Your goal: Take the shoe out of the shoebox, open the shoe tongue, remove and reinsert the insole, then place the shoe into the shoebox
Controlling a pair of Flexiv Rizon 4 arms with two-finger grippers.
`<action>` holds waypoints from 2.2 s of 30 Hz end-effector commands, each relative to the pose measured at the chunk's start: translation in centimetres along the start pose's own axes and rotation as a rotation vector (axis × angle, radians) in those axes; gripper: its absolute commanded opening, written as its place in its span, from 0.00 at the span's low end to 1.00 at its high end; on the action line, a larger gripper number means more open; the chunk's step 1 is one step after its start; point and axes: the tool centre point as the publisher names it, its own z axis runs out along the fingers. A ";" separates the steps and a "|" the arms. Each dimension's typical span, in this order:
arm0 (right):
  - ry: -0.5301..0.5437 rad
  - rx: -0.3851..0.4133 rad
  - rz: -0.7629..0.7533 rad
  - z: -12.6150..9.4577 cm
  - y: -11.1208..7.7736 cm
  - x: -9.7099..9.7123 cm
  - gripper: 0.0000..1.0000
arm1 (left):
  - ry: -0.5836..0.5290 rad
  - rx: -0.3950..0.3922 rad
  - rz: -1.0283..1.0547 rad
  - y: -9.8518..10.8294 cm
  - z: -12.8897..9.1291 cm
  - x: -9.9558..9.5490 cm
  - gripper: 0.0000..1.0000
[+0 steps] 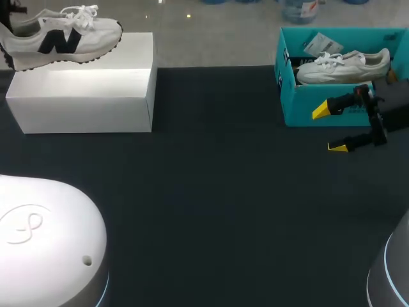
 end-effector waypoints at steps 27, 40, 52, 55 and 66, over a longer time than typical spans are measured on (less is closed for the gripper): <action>-0.004 0.000 0.001 0.1 0.0 0.0 1.00 | -0.013 -0.010 0.396 1.7 2.2 -0.9 0.00; -0.004 0.000 0.001 0.1 0.0 0.0 1.00 | 0.019 -0.033 0.331 3.7 4.1 -2.2 0.00; -0.004 0.000 0.001 0.1 0.0 0.0 1.00 | -0.012 -0.013 0.321 3.8 4.3 -2.6 0.00; -0.004 0.000 0.001 0.1 0.0 0.0 1.00 | -0.039 -0.014 0.312 4.3 4.9 -2.9 0.00; -0.004 0.000 0.001 0.1 0.0 0.0 1.00 | 0.010 0.005 0.335 6.1 9.0 -2.6 0.00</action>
